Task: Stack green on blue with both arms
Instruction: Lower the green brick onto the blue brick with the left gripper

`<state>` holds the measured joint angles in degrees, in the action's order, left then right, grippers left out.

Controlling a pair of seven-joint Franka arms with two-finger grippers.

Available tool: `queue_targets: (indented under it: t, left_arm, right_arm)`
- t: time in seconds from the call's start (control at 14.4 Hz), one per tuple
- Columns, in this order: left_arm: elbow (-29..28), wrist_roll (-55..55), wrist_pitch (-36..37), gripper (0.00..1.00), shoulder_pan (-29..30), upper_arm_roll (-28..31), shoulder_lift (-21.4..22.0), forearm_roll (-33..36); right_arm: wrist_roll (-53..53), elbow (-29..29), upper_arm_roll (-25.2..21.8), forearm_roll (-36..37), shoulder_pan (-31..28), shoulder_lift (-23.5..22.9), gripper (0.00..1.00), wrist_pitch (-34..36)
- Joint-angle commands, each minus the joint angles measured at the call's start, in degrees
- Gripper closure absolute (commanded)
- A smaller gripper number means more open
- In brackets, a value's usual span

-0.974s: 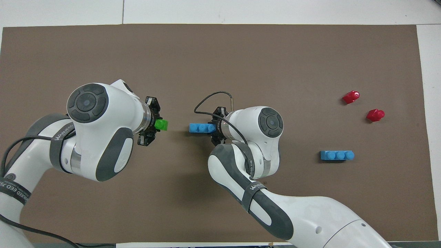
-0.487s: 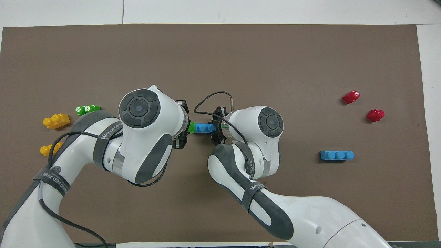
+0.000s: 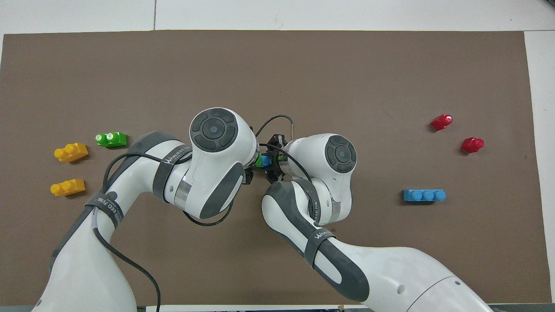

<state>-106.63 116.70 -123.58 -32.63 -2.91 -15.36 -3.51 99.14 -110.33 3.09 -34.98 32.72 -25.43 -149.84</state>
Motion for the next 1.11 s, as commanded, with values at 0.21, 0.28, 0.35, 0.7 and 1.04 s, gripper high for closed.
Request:
queue_targets:
  t: [0.21, 0.28, 0.35, 0.7, 1.04]
  left_arm:
    - [0.55, 2.04, 0.36, 1.0, -0.5, 0.8, -0.55, 0.88]
    - [0.45, 2.57, -0.17, 1.0, -0.5, 0.8, -0.55, 0.88]
    - [0.02, 4.05, -0.87, 1.0, -0.24, 0.8, -0.55, 0.88]
    - [-2.09, 5.47, -4.74, 1.0, 0.2, 0.8, -0.46, 0.88]
    - [-3.41, 5.56, -4.57, 1.0, 0.03, 0.8, -0.11, 0.88]
  right_arm:
    - [-0.08, -1.2, -0.1, -1.23, 0.15, -0.76, 1.0, -1.86]
    - [-0.08, -1.2, -0.19, -1.23, 0.15, -0.76, 1.0, -1.86]
    - [-0.08, -1.29, -0.19, -1.23, 0.15, -0.76, 1.0, -1.86]
    - [-0.08, -1.29, -0.19, -1.23, 0.06, -0.67, 1.0, -1.86]
    - [-0.52, -1.56, -0.1, -1.23, -0.03, -0.67, 1.0, -1.95]
